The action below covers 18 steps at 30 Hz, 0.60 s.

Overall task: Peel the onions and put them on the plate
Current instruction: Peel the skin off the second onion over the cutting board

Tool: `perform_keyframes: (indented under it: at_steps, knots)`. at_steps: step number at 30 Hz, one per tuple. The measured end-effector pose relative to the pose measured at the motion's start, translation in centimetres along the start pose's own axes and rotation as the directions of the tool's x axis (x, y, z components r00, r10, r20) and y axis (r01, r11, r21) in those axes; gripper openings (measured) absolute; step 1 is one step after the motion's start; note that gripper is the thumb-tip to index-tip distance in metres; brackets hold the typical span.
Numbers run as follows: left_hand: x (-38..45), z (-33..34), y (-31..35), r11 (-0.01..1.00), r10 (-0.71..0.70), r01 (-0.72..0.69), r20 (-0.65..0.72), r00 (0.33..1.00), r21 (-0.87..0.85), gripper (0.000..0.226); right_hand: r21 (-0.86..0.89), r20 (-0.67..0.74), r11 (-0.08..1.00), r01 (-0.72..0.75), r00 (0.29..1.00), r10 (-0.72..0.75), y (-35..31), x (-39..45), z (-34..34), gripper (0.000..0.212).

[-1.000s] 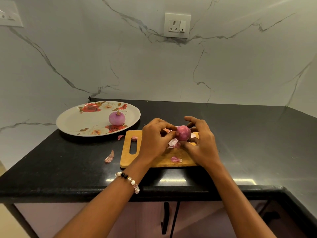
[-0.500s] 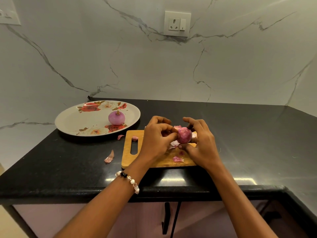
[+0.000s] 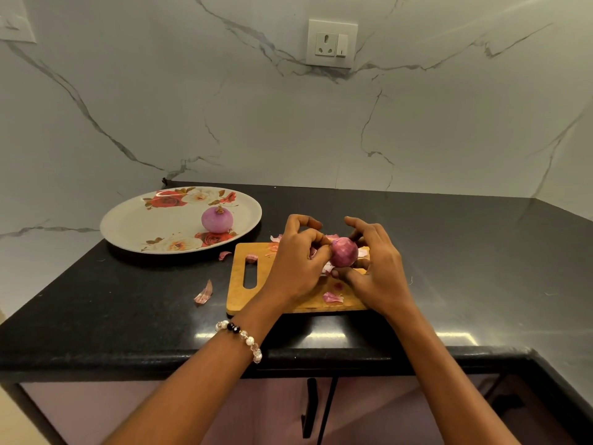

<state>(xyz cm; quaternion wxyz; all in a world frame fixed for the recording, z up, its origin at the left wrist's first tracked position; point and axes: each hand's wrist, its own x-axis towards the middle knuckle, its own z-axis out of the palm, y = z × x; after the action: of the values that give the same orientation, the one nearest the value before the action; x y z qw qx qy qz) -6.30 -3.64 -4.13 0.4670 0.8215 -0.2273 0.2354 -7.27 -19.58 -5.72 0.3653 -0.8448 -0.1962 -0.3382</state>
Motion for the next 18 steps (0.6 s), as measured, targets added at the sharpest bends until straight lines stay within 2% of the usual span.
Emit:
perform_keyframes:
  at_steps: [7, 10, 14, 18]
  knots:
    - [0.18, -0.26, 0.19, 0.999, -0.015, 0.013, -0.028, 1.000, -0.047, 0.007, 0.059, 0.010, 0.997, -0.047, 0.999, 0.047, -0.40, -0.16, 0.15, 0.084]
    - [0.40, -0.43, 0.10, 0.993, -0.023, 0.011, -0.112, 0.993, -0.115, 0.004, 0.073, 0.022, 0.996, -0.056, 0.998, 0.054, -0.34, -0.14, 0.40, 0.085]
    - [0.72, -0.51, -0.24, 0.994, -0.031, 0.003, -0.256, 0.966, -0.107, 0.008, 0.091, 0.036, 0.994, -0.067, 0.997, 0.064, -0.30, -0.04, 0.51, 0.086]
    - [0.46, -0.56, -0.38, 0.992, 0.126, -0.129, -0.198, 0.972, -0.003, 0.014, 0.106, 0.051, 0.992, -0.067, 0.997, 0.062, -0.23, -0.12, 0.47, 0.083]
